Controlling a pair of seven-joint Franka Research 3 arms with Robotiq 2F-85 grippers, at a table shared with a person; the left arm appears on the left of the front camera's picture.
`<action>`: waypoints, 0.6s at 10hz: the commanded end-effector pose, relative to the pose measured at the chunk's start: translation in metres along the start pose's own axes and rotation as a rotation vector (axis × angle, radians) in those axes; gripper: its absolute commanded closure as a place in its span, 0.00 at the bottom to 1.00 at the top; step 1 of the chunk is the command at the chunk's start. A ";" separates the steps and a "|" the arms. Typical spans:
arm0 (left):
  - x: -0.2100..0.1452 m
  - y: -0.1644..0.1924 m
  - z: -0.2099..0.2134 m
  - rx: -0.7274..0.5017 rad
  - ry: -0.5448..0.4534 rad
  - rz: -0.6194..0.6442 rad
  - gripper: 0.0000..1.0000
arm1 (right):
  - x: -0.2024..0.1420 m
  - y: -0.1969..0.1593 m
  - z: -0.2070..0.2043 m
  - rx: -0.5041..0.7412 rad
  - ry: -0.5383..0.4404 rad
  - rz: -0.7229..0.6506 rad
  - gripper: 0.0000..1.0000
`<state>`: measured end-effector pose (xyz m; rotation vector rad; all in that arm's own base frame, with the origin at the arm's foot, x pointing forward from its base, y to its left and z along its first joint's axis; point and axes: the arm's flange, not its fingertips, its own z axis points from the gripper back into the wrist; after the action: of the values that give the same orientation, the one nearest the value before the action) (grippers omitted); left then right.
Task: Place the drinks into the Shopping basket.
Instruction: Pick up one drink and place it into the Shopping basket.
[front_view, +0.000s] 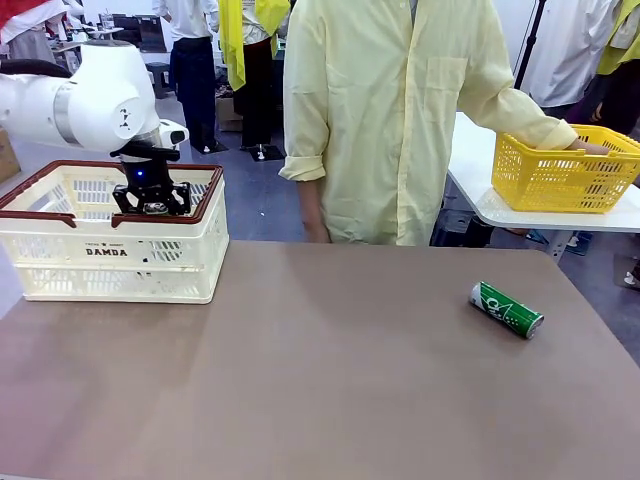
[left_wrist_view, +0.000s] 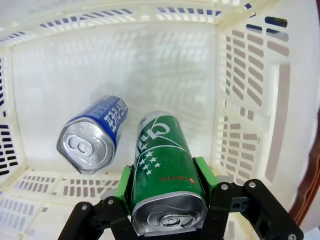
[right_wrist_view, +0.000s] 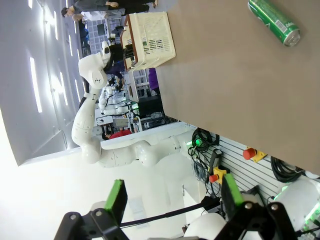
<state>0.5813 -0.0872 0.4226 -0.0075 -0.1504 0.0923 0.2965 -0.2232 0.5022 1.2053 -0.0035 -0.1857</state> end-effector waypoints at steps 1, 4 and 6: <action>0.004 0.001 0.002 -0.012 0.005 -0.004 1.00 | 0.001 0.003 0.000 0.009 0.003 0.008 0.00; 0.004 0.003 0.006 -0.034 0.011 0.000 0.00 | 0.001 0.003 0.000 0.009 0.003 0.008 0.00; -0.001 0.008 0.021 -0.071 -0.009 -0.005 0.00 | 0.001 0.003 0.000 0.009 0.003 0.008 0.00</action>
<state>0.5827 -0.0866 0.4331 -0.0440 -0.1600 0.0972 0.2965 -0.2232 0.5022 1.2053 -0.0034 -0.1857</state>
